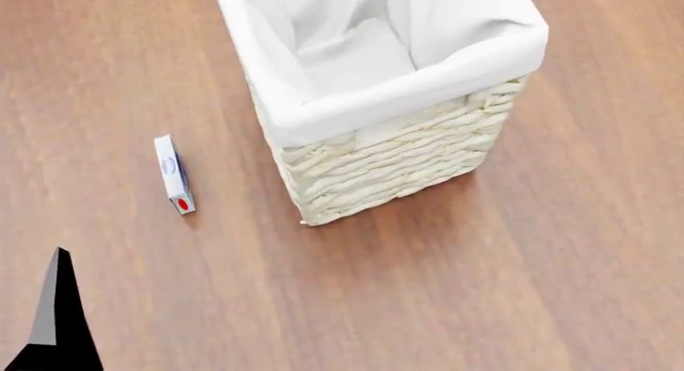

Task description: Pick up the alphabet soup and the cream cheese box, and put them in the basket.

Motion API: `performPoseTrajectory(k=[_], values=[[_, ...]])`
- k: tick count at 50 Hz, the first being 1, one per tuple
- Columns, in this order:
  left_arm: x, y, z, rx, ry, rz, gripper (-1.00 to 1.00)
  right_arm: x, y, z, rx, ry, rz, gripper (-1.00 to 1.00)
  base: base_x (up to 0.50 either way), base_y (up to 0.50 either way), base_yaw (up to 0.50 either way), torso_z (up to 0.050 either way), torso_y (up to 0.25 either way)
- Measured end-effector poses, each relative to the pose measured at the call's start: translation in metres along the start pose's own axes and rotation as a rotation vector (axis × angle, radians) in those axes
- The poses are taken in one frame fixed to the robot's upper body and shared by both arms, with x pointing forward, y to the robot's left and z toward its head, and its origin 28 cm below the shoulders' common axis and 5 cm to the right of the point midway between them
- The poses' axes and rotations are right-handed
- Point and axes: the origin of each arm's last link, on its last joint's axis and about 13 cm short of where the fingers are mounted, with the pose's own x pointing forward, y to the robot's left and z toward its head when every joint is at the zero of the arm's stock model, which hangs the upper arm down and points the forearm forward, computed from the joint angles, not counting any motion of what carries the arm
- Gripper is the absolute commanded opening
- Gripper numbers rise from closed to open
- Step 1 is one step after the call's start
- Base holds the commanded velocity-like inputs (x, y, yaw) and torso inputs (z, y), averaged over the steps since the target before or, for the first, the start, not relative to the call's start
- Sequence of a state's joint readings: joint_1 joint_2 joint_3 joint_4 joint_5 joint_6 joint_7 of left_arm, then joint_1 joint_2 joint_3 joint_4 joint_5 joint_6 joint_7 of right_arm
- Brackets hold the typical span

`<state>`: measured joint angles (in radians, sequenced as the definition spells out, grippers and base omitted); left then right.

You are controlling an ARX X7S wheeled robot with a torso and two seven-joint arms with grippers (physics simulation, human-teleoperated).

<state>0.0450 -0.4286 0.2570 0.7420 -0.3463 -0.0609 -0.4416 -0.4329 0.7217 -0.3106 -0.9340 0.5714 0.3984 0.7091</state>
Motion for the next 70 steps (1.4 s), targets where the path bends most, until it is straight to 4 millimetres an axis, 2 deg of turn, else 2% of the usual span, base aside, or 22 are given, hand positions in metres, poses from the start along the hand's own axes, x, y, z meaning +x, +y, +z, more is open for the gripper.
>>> performPoseTrajectory(k=[29, 70], values=[[0.000, -0.001, 0.000, 0.008, 0.001, 0.005, 1.00, 0.008, -0.007, -0.004, -0.017, 0.003, -0.017, 1.00, 0.00, 0.00, 0.00, 0.000, 0.000], [0.001, 0.000, 0.002, 0.029, -0.007, 0.030, 1.00, 0.034, -0.011, -0.022, -0.026, 0.031, 0.008, 1.00, 0.00, 0.00, 0.00, 0.000, 0.000]])
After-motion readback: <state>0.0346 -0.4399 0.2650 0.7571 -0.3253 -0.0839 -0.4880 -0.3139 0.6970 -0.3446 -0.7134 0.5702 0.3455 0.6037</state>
